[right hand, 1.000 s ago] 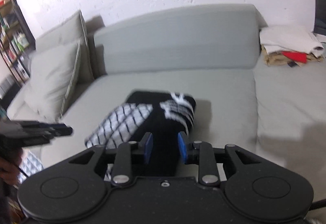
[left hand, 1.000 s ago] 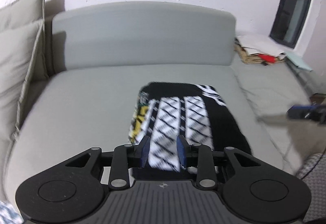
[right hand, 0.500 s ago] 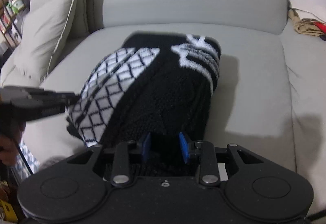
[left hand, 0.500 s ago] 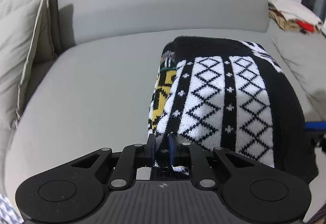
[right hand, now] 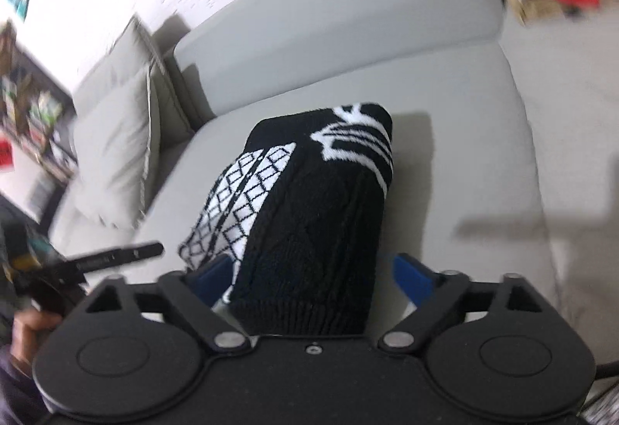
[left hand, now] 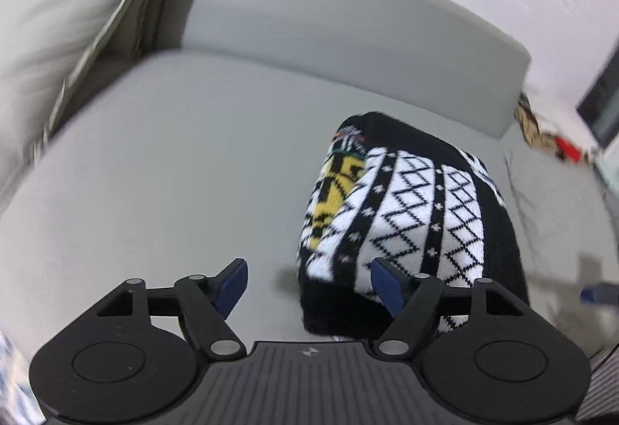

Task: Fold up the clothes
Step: 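Lift the folded sweater bundle off the sofa with both grippers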

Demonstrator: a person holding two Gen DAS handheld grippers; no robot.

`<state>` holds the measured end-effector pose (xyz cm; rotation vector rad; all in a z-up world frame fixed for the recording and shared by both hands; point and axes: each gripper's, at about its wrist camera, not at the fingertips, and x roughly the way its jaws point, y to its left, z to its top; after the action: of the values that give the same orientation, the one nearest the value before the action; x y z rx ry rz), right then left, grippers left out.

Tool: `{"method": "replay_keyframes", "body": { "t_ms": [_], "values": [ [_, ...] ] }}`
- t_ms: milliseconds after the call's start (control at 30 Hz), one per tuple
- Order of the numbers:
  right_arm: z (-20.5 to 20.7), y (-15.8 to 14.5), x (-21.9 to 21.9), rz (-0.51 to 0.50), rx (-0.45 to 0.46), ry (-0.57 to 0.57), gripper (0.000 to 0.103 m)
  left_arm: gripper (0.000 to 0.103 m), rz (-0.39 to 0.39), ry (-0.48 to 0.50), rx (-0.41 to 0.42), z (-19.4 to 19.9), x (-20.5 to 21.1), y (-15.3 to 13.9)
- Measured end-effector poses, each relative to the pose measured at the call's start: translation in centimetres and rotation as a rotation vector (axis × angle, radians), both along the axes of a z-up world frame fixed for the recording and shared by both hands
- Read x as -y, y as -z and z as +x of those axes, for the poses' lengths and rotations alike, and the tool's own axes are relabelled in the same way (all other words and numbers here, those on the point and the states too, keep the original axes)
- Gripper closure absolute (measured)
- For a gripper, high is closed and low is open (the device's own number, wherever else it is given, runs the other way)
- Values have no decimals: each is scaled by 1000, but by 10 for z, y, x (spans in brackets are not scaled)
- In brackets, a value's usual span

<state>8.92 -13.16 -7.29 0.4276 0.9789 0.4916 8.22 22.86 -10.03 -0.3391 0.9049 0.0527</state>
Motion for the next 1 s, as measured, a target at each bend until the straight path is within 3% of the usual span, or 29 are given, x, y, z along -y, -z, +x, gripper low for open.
{"method": "replay_keyframes", "body": {
  "t_ms": [133, 400, 600, 733, 900, 1000],
  "values": [
    [3, 14, 12, 116, -93, 48, 0, 13, -133, -43, -15, 4, -14, 18],
    [28, 52, 13, 241, -194, 91, 0, 4, -415, -71, -3, 24, -28, 51],
    [54, 92, 16, 332, -273, 138, 0, 2, -532, -51, -81, 49, -34, 94],
    [64, 123, 20, 417, -351, 144, 0, 2, -626, -30, -59, 50, -42, 110],
    [72, 136, 21, 534, -328, 143, 0, 2, -698, -3, -39, 54, -45, 113],
    [80, 140, 13, 562, -323, 119, 0, 2, -702, 23, -55, 63, -39, 113]
  ]
}}
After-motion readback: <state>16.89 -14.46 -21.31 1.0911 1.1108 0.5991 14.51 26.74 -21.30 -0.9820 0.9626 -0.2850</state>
